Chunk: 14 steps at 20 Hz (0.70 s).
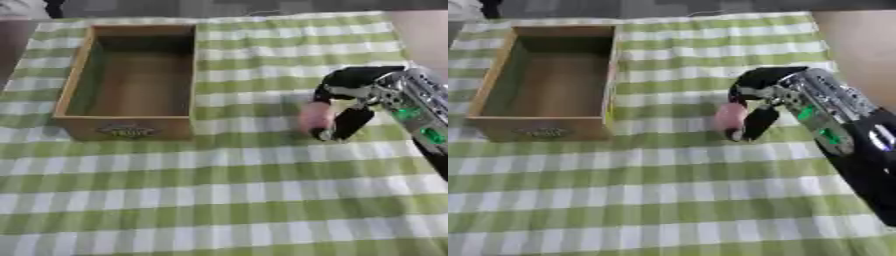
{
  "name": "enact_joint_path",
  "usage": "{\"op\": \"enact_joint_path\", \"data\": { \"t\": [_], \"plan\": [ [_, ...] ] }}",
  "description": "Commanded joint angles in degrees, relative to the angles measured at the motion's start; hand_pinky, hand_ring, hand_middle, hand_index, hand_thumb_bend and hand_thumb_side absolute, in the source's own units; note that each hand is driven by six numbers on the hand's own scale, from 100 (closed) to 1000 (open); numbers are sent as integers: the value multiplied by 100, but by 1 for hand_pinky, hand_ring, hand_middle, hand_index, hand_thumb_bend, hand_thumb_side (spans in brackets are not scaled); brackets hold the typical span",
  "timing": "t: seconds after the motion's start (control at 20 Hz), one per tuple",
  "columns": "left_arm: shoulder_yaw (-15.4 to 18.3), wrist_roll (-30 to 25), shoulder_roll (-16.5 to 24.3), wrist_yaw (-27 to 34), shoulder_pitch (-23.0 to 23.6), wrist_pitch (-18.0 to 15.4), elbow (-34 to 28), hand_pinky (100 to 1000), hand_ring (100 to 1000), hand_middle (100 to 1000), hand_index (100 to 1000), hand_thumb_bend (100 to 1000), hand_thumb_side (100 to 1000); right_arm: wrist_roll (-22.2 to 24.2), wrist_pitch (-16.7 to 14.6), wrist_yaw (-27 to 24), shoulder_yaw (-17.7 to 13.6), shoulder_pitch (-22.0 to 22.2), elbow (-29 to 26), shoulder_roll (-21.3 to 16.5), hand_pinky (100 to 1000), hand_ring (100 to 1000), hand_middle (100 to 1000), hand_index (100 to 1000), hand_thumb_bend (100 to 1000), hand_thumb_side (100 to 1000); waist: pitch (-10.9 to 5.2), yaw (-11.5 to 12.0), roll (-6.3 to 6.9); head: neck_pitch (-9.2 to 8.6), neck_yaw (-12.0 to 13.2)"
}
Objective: Pick up objects on the table and place them in the box.
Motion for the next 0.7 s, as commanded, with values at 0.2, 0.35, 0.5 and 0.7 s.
{"op": "enact_joint_path", "data": {
  "t": [0.2,0.35,0.5,0.7],
  "plan": [
    [68,-8,98,4,-61,-1,-111,585,491,547,823,100,957,-1,26,-143,-116,-113,-222,-136,752,774,567,685,100,396,-102,-2,-7,-49,-4],
    [70,-5,98,4,-61,1,-111,585,491,547,823,100,956,-1,46,-159,-166,-125,-286,-137,750,769,567,688,100,385,-110,-4,-10,-58,0],
    [68,-2,101,6,-65,1,-111,585,492,547,823,100,955,-1,67,-121,-218,-149,-357,-123,748,765,568,692,100,386,-119,-6,-12,-68,0],
    [66,3,102,6,-65,2,-111,585,492,547,823,100,954,-1,89,-59,-263,-188,-422,-101,745,763,572,701,100,399,-127,-4,-12,-80,-2]
  ]
}}
